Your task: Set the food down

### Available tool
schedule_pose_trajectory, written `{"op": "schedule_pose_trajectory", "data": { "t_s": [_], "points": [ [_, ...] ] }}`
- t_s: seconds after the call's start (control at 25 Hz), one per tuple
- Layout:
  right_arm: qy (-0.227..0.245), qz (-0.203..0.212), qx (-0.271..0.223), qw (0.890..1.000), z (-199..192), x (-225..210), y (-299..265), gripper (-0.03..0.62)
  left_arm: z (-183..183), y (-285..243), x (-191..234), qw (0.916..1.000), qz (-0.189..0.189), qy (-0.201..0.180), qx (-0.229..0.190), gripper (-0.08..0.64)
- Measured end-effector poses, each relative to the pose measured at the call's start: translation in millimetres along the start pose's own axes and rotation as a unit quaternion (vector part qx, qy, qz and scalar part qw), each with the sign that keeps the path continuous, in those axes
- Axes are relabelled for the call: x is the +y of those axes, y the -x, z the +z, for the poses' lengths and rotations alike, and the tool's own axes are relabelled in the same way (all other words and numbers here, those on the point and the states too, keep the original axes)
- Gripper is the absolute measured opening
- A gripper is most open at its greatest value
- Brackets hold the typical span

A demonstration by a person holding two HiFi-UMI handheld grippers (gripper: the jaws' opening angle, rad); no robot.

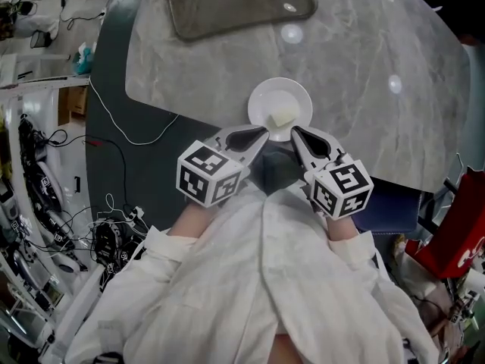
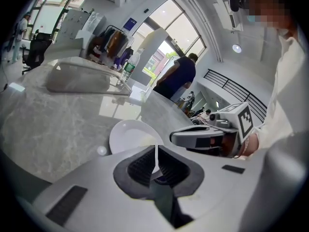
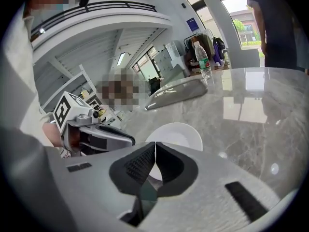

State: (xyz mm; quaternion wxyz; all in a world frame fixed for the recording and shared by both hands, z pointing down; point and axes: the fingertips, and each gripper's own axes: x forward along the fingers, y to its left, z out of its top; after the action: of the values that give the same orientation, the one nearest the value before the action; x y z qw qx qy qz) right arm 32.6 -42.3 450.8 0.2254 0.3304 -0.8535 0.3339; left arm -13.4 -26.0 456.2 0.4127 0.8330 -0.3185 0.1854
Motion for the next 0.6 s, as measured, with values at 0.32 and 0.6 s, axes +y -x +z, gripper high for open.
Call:
{"op": "schedule_pose_trajectory", "data": {
  "t_s": [0.32,0.6],
  "points": [
    [-0.014,-0.004,0.017,1.000,-17.0,-8.5,-1.4,0.003,-15.8,-9.4,8.5,0.9993,0.010,0.035,0.010,0.028],
    [-0.031,0.000,0.030,0.999,-29.7,-11.2,-7.9,0.003,-24.8,-9.9,22.6,0.9977,0.027,0.061,0.016,0.028]
  ]
}}
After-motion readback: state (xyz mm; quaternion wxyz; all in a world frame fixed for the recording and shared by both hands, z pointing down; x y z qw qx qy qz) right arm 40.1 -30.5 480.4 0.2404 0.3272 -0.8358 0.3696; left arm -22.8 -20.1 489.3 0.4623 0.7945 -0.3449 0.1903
